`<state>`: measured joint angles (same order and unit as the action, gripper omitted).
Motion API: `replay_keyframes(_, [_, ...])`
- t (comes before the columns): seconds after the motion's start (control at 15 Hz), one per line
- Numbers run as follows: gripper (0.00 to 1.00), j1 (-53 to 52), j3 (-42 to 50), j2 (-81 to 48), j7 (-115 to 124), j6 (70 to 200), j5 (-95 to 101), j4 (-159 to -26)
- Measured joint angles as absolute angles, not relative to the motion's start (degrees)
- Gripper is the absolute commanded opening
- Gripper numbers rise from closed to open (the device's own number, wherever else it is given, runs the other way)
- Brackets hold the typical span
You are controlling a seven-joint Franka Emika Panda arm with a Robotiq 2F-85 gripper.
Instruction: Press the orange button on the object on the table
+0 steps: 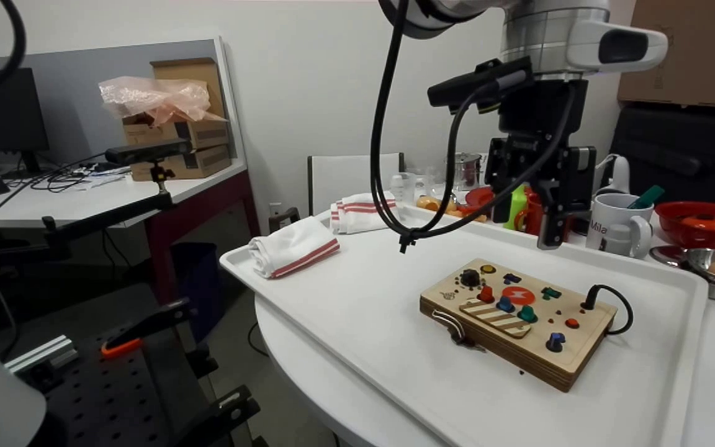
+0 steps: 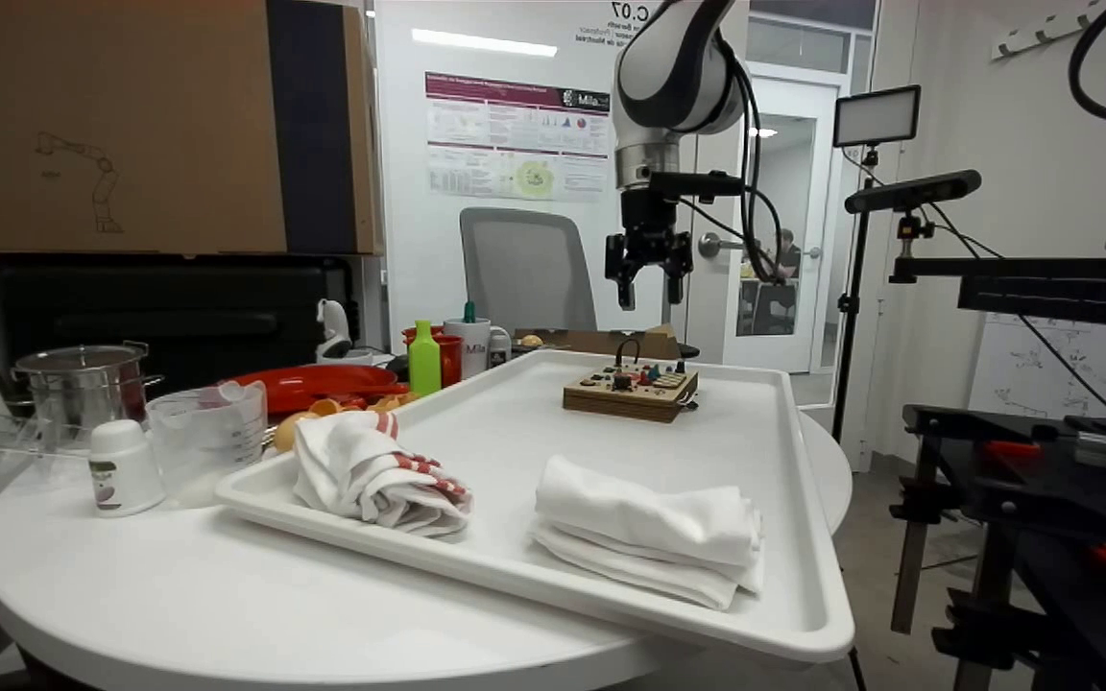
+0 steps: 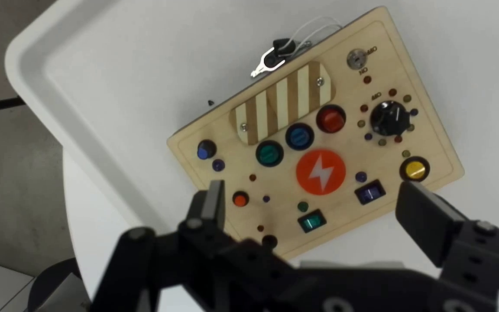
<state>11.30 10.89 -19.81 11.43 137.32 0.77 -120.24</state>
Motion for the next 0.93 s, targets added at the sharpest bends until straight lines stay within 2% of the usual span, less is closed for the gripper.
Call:
replay_keyframes(0.8, [1.0,12.75,11.82,-21.08,11.67,136.21,-0.13,-119.47])
replay_keyframes(0.87, [0.85,13.26,11.87,-21.48,11.62,136.33,-0.7,-119.27])
replay_keyframes(0.93, [0.74,13.72,11.88,-21.88,11.54,136.45,-1.32,-119.05])
